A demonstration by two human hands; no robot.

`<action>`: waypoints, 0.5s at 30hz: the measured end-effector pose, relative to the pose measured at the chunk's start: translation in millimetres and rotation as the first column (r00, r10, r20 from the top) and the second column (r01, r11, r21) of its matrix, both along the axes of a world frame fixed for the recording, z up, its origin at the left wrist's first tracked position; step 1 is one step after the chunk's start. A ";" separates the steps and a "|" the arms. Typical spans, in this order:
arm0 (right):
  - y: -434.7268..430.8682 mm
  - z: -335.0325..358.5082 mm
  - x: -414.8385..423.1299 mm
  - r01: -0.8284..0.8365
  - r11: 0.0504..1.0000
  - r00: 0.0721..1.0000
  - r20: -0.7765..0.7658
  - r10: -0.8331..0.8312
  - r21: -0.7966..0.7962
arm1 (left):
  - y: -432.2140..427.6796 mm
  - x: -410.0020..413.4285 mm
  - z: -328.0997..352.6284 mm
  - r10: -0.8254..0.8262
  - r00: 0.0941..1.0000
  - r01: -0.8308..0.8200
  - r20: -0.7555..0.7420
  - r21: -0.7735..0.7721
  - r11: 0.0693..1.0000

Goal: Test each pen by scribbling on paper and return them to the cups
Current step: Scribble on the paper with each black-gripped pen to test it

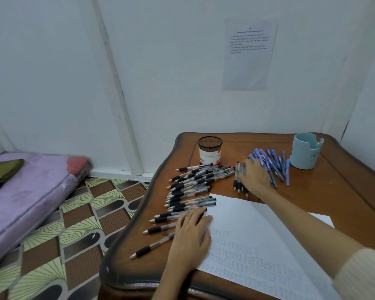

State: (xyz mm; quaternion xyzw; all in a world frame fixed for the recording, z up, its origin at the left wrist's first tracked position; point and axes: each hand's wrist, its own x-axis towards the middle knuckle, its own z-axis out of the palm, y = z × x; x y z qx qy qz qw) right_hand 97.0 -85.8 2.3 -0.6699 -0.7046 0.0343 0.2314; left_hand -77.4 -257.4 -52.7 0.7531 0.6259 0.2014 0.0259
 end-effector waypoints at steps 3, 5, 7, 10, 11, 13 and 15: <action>4.2 -9.0 -21.4 -0.300 0.953 0.948 0.125 0.294 0.032 | 0.5 -0.7 -1.5 0.007 1.000 -0.007 0.016 0.001 1.000; 6.5 -14.3 -34.9 -0.440 0.898 0.874 0.222 0.433 -0.017 | 1.3 -0.4 -1.7 0.009 1.000 -0.009 0.004 -0.009 1.000; 9.6 -18.8 -44.8 -0.494 0.869 0.816 0.332 0.474 -0.027 | 1.4 -0.6 -1.5 0.006 1.000 -0.006 -0.005 -0.013 1.000; 15.7 -24.9 -49.8 -0.483 0.874 0.803 0.424 0.419 0.050 | 1.6 -1.1 -2.6 0.006 1.000 -0.006 -0.006 -0.020 1.000; 14.7 -25.3 -51.2 -0.507 0.857 0.782 0.468 0.413 0.091 | 1.8 -0.8 -2.6 0.006 1.000 -0.006 -0.001 -0.015 1.000; 12.2 -24.8 -53.9 -0.573 0.803 0.734 0.539 0.413 0.164 | 2.1 -0.1 -1.7 0.007 1.000 -0.007 0.003 -0.010 1.000; 13.6 -26.8 -56.1 -0.605 0.761 0.738 0.522 0.427 0.234 | 2.5 -0.3 -1.5 0.008 1.000 -0.008 0.011 -0.009 1.000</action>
